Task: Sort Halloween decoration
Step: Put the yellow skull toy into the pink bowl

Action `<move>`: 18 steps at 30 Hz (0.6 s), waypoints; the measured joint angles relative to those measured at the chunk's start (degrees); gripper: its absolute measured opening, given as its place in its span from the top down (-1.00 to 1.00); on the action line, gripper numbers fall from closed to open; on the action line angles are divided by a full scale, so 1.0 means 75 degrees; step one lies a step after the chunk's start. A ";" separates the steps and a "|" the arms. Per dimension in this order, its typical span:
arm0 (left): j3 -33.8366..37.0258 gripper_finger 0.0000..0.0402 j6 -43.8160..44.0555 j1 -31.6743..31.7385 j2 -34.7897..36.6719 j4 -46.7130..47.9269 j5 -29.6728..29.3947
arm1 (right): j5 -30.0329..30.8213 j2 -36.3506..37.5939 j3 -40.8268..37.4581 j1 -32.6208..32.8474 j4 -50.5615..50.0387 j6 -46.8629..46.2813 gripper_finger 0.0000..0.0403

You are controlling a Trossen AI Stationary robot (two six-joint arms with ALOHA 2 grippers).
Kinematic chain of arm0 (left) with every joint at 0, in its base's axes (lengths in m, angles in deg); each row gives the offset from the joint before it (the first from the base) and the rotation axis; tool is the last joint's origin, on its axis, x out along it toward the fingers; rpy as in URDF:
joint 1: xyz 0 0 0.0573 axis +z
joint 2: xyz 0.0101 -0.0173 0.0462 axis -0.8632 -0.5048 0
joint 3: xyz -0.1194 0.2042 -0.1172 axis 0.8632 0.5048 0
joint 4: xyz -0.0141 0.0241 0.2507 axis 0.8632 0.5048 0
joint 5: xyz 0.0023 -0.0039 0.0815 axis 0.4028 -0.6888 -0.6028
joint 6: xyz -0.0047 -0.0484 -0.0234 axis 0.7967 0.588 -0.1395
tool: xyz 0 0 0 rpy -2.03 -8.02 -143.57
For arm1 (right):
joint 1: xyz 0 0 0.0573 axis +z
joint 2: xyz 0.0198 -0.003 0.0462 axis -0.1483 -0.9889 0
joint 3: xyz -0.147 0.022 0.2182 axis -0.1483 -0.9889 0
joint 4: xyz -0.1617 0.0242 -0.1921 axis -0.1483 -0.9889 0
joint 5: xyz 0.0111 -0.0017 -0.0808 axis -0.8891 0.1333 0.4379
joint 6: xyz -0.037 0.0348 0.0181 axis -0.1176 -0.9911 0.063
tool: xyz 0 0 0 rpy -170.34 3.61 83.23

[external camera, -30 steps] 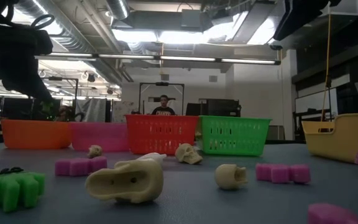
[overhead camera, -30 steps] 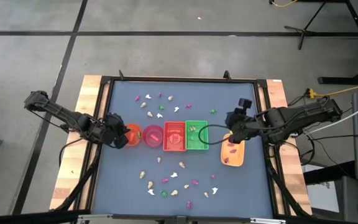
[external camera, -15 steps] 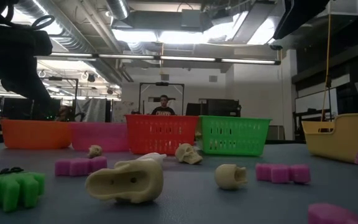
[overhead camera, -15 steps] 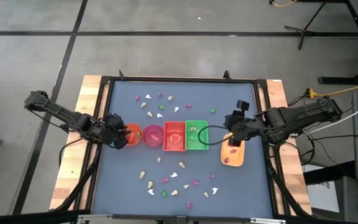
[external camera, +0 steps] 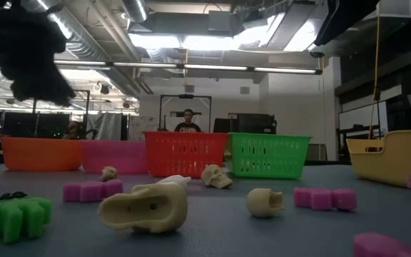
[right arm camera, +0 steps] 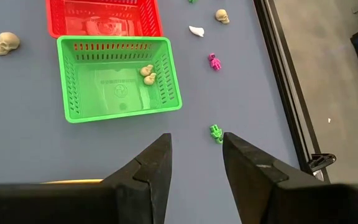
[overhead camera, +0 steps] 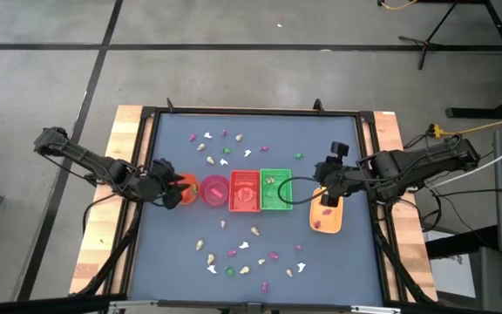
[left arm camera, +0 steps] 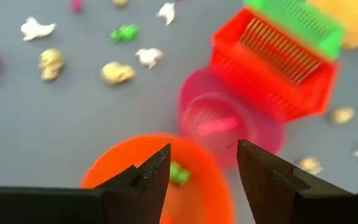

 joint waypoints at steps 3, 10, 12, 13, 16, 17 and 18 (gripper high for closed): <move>0.0000 0.16 -0.0811 -0.0003 -0.0221 -0.1045 0.0111 | -0.0003 0.0000 0.0000 0.0000 -0.0003 0.0000 0.29; 0.0000 0.16 -0.3388 -0.0016 -0.1491 -0.3711 0.1382 | -0.0007 0.0000 0.0000 0.0000 -0.0003 0.0001 0.29; 0.0000 0.16 -0.3848 -0.0098 -0.1963 -0.4137 0.1867 | -0.0012 0.0000 0.0000 0.0000 -0.0003 0.0000 0.29; 0.0000 0.16 -0.3969 -0.0167 -0.2201 -0.4329 0.2056 | -0.0012 0.0000 0.0000 0.0000 0.0000 0.0000 0.29; 0.0000 0.16 -0.4113 -0.0437 -0.2885 -0.4825 0.2544 | -0.0037 0.0000 0.0000 0.0000 -0.0003 0.0000 0.29; 0.0000 0.16 -0.4111 -0.0541 -0.3098 -0.4950 0.2679 | -0.0038 0.0000 0.0000 0.0000 -0.0003 0.0001 0.29; 0.0000 0.16 -0.4099 -0.0654 -0.3297 -0.5052 0.2778 | -0.0037 0.0000 0.0000 0.0000 -0.0003 0.0001 0.29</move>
